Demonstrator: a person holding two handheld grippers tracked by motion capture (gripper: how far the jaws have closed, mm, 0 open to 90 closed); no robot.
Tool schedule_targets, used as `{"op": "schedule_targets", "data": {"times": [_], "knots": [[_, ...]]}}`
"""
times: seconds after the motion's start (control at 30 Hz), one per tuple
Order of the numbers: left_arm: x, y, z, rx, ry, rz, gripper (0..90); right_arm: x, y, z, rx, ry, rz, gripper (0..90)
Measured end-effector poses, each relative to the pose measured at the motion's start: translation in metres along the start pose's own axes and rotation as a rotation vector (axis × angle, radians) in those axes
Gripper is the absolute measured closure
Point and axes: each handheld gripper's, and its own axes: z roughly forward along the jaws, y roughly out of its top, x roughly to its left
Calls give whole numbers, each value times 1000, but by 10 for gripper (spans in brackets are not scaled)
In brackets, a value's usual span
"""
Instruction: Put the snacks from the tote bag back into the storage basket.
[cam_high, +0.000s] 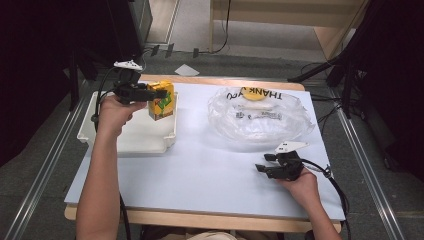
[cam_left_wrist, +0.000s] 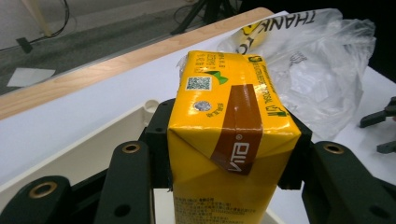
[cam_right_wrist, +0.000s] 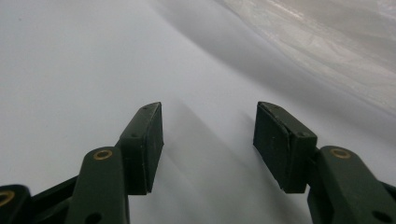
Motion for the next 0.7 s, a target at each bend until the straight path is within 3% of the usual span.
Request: {"op": "schedule_targets", "data": {"times": [0.3,0.7], "knots": [[13,-9,1,3,45,-25,525,-1,0,0,-2,5,-5,442],[26,-23,20,-19,121,-33,525,-1,0,0,-2,4,-6,442]]}}
